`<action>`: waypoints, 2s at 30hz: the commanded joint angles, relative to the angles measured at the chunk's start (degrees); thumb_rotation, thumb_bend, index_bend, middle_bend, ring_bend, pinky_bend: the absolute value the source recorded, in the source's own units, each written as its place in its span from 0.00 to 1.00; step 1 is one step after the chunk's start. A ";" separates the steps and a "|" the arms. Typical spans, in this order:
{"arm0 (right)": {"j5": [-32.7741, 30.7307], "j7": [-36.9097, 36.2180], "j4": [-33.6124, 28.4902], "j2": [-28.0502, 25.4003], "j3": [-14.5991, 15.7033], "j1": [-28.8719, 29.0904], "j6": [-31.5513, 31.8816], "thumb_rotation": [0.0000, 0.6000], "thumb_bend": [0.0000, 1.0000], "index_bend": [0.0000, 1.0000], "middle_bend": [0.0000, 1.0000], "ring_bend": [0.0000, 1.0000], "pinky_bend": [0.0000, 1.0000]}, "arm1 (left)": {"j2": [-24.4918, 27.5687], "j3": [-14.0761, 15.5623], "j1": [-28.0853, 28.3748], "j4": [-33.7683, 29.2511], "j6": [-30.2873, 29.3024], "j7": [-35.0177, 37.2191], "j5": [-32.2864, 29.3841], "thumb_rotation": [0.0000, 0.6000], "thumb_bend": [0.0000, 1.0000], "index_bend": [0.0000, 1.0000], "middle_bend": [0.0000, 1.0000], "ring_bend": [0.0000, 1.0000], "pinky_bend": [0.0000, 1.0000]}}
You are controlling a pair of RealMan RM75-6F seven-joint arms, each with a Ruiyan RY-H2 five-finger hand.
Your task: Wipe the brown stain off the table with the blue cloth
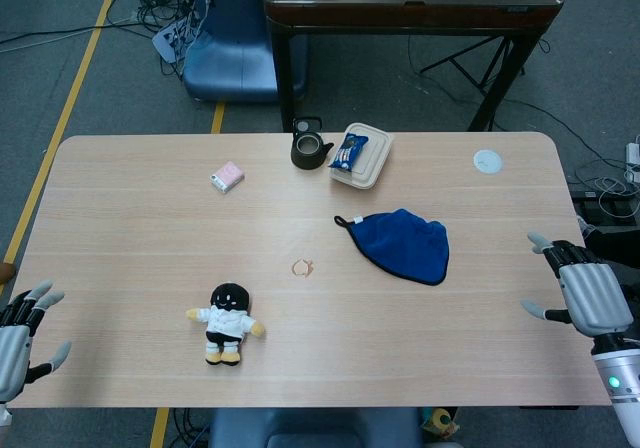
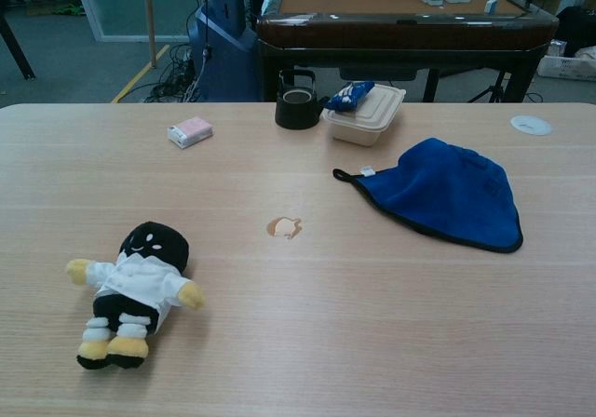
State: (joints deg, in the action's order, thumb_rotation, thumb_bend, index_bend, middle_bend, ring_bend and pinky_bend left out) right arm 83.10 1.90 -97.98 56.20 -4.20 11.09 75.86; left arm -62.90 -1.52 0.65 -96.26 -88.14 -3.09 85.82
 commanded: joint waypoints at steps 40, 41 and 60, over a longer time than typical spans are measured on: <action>-7.51 10.00 26.73 25.33 -4.58 29.59 -32.64 1.00 0.00 0.15 0.19 0.14 0.28 | 1.95 0.47 -2.77 -1.26 -3.45 0.82 0.03 1.00 0.25 0.22 0.12 0.11 0.17; -7.58 10.05 27.90 26.02 -4.40 29.85 -32.89 1.00 0.00 0.14 0.18 0.13 0.28 | 1.94 0.45 -2.72 -1.26 -3.34 0.78 0.00 1.00 0.25 0.22 0.12 0.11 0.17; -10.34 10.31 48.54 38.55 -2.41 34.84 -40.27 1.00 0.09 0.22 0.26 0.16 0.31 | 1.88 0.11 -3.02 -0.91 -3.05 0.52 -1.04 1.00 0.25 0.22 0.12 0.11 0.17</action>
State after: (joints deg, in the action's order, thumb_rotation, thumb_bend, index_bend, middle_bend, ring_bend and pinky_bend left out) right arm 73.10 11.98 -51.90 92.89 -6.92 45.15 36.55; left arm -61.03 -1.41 -2.36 -97.18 -91.19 -2.58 84.79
